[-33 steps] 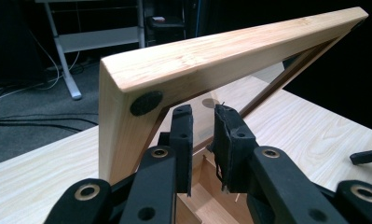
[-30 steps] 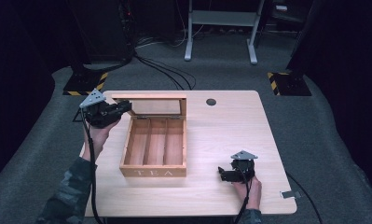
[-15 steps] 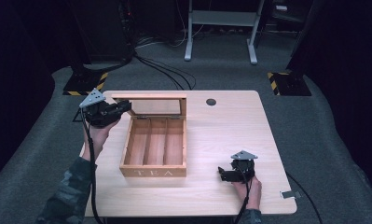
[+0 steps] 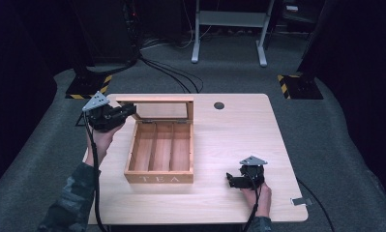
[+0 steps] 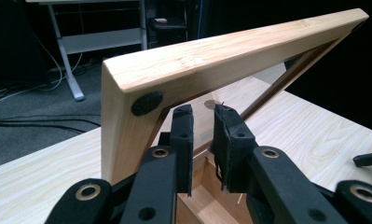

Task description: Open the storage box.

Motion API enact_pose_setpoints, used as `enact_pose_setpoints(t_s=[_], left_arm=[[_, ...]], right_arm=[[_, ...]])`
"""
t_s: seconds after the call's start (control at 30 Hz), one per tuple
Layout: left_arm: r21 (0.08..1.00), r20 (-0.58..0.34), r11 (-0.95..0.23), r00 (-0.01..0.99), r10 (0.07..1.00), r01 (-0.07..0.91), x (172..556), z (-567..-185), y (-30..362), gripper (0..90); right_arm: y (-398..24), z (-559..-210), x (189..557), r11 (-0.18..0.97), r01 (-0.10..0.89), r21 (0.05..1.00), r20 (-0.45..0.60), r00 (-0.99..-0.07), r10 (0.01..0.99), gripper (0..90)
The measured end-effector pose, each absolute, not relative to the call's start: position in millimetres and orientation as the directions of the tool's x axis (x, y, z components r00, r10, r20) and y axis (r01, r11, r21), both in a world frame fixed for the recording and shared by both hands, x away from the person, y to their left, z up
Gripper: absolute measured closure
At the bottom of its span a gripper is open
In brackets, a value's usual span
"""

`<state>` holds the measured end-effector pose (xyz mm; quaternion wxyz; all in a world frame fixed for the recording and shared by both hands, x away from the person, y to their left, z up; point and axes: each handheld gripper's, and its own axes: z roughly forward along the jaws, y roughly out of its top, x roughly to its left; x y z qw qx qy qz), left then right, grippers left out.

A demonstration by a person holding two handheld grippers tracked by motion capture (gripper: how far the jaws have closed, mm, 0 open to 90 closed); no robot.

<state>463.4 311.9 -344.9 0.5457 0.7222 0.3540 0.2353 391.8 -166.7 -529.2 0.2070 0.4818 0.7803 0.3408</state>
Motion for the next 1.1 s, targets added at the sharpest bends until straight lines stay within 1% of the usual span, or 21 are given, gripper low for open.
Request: enact_pose_setpoints(t_s=[1.1], left_arm=[[0.957, -0.044, -0.149, 0.634, 0.772, 0.248, 463.1, -343.8, 311.5, 78.0]], right_arm=[[-166.7, -529.2, 391.8, 0.304, 0.611, 0.731, 0.005, -0.450, 0.893, 7.7]])
